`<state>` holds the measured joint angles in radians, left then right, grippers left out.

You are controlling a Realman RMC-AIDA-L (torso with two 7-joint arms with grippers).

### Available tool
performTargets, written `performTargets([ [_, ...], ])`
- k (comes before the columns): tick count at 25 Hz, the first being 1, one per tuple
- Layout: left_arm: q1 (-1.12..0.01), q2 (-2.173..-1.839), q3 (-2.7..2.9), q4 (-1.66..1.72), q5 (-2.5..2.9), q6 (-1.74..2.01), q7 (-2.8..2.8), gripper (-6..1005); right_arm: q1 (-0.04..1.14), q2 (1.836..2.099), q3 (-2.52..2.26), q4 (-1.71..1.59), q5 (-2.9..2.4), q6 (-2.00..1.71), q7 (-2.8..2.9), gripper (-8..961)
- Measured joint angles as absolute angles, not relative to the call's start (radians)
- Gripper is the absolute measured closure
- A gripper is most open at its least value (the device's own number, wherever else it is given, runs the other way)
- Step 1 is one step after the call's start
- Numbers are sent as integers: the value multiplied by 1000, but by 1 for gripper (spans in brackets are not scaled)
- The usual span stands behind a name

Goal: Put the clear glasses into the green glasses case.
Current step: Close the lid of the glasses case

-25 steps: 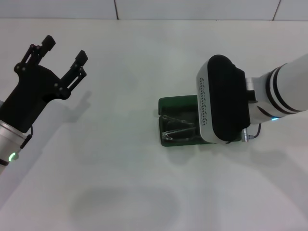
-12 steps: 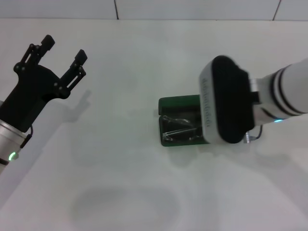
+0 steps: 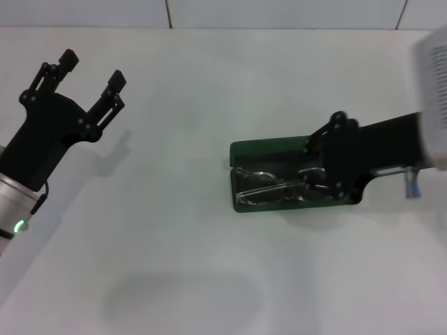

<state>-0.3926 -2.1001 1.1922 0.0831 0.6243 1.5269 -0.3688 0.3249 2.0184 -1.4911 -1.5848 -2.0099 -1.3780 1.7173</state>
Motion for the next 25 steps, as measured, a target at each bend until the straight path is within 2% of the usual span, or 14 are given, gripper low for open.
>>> performTargets([
  [6,-394,-2107,1192,76,597,1528,-334,205,325,2016,-1291,-1294,-1712,-1441,1440,744],
  [7,-395,-2108,1192,75,585,1528,-334,205,360,2015,-1172,-1138,-1649,-1527,1350,744],
  [12,-412,-2108,1193,26,497,1521,-348,203,451,2012,-881,-772,-1630,-1668,1184,743],
  [16,-459,-2108,1200,-13,482,1501,-402,200,464,2009,-708,-547,-1622,-1746,949,596],
  [20,-526,-2100,1223,-1,588,1398,-544,198,413,2013,-662,-503,-1624,-1867,766,484],
  [25,-607,-2097,1230,69,822,1246,-708,199,398,2005,-670,-499,-1697,-1893,740,358],
])
